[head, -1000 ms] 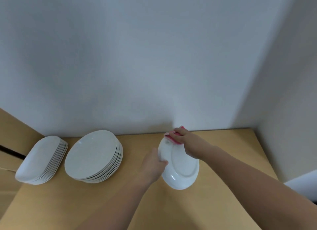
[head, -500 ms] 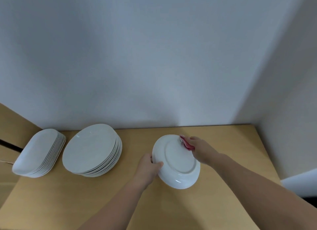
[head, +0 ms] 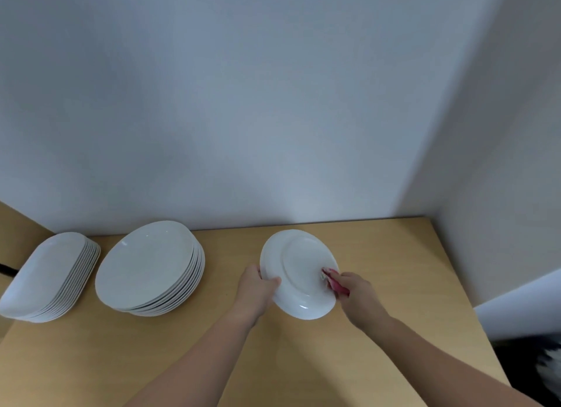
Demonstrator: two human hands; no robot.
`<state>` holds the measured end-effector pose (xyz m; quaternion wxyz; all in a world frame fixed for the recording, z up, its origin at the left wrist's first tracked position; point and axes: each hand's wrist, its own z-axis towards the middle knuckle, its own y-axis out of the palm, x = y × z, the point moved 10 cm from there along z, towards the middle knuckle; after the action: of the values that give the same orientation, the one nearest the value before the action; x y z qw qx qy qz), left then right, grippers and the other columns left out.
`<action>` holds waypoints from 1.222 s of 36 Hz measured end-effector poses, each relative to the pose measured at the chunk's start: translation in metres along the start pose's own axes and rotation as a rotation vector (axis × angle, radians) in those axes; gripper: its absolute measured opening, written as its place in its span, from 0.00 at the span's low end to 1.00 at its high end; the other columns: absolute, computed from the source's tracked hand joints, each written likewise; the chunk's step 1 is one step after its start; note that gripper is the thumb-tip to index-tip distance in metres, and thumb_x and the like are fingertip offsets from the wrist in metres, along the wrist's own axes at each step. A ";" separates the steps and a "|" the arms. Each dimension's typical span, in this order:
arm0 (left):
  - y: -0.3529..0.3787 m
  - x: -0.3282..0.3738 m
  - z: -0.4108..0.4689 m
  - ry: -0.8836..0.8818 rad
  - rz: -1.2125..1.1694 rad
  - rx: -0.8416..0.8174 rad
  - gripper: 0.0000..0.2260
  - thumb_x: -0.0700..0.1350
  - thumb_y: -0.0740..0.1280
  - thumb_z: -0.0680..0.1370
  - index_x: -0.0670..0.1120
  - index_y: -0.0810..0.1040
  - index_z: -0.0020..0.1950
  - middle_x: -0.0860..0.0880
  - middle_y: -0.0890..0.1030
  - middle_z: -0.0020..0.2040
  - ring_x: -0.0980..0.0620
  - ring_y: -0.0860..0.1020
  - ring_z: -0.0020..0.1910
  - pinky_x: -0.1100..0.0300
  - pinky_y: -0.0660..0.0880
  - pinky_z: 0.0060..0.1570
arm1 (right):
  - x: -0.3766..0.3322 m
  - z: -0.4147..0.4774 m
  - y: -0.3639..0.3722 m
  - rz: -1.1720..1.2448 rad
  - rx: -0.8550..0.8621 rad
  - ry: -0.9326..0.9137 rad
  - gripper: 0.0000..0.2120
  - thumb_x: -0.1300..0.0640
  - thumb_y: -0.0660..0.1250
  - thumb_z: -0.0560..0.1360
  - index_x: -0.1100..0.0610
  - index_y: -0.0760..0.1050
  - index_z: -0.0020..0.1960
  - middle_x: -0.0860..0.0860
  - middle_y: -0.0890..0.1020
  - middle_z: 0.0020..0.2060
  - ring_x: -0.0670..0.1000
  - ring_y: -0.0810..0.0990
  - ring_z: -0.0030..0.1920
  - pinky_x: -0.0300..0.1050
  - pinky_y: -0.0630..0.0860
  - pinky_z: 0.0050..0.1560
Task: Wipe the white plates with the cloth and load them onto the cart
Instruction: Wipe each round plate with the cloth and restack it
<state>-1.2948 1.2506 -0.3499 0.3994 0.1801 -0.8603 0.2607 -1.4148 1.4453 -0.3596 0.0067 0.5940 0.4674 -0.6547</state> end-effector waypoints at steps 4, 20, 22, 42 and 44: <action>0.003 0.000 -0.001 0.007 -0.035 -0.015 0.10 0.40 0.70 0.75 0.50 0.71 0.49 0.48 0.78 0.53 0.48 0.79 0.51 0.45 0.81 0.51 | -0.025 0.009 -0.017 -0.173 0.000 -0.123 0.10 0.48 0.63 0.79 0.46 0.82 0.54 0.46 0.79 0.44 0.42 0.77 0.45 0.26 0.68 0.44; 0.005 -0.001 0.000 0.013 -0.043 0.015 0.10 0.41 0.70 0.75 0.49 0.72 0.52 0.47 0.79 0.52 0.48 0.80 0.51 0.46 0.81 0.52 | -0.079 0.015 0.021 -0.341 -0.200 -0.368 0.19 0.63 0.61 0.79 0.51 0.74 0.68 0.52 0.77 0.56 0.53 0.73 0.57 0.38 0.68 0.55; 0.005 -0.001 0.000 0.010 -0.052 0.008 0.11 0.41 0.70 0.75 0.47 0.72 0.55 0.47 0.79 0.53 0.47 0.80 0.52 0.45 0.80 0.53 | -0.070 0.000 0.019 -0.335 -0.231 -0.412 0.20 0.64 0.61 0.78 0.50 0.75 0.68 0.52 0.78 0.57 0.53 0.73 0.59 0.42 0.72 0.57; 0.009 0.063 -0.028 0.190 -0.138 -0.029 0.11 0.38 0.69 0.75 0.49 0.72 0.53 0.46 0.81 0.53 0.47 0.81 0.52 0.45 0.79 0.55 | -0.091 0.005 -0.074 -0.415 -0.199 -0.460 0.22 0.66 0.60 0.78 0.45 0.76 0.64 0.45 0.77 0.46 0.43 0.79 0.46 0.38 0.75 0.48; 0.001 0.073 -0.035 0.240 -0.071 -0.003 0.11 0.40 0.69 0.74 0.50 0.72 0.54 0.47 0.81 0.52 0.47 0.81 0.51 0.44 0.79 0.54 | -0.101 0.006 -0.083 -0.382 -0.184 -0.481 0.20 0.65 0.60 0.78 0.45 0.77 0.63 0.46 0.78 0.45 0.38 0.78 0.45 0.33 0.73 0.46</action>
<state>-1.3196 1.2651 -0.2739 0.5089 0.1771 -0.7997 0.2647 -1.4363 1.4328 -0.2310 0.0477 0.3206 0.6126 -0.7208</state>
